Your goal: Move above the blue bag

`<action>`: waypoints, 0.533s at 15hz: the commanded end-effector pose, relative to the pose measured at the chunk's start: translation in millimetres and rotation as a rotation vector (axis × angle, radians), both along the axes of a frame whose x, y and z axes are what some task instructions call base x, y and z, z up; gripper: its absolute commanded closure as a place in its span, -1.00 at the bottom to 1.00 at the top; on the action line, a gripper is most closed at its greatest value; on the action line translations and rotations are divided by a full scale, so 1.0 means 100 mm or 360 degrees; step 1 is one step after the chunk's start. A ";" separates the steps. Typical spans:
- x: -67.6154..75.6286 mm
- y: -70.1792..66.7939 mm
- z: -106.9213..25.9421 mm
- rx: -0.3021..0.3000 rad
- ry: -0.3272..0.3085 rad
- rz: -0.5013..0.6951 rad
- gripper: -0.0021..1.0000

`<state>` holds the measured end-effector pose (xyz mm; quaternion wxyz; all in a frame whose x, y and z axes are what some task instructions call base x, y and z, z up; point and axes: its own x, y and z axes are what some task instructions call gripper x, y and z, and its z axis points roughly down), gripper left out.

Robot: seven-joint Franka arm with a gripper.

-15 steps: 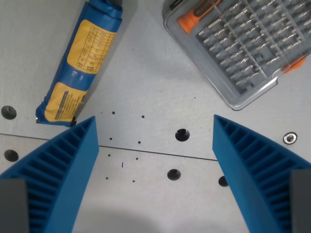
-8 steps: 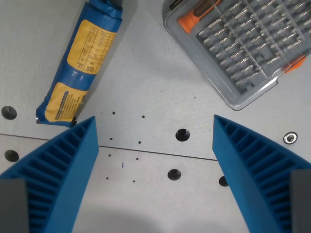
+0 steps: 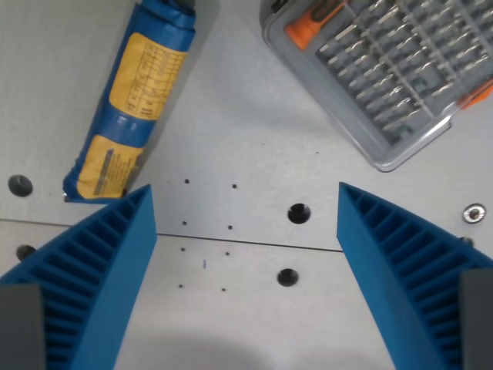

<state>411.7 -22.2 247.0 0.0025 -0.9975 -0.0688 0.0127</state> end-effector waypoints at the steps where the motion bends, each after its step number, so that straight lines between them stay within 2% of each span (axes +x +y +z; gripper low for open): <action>1: 0.01 0.09 -0.09 -0.0013 -0.0084 -0.0204 -1.00; 8: 0.00 0.23 -0.30 0.0000 -0.0120 -0.0411 -1.00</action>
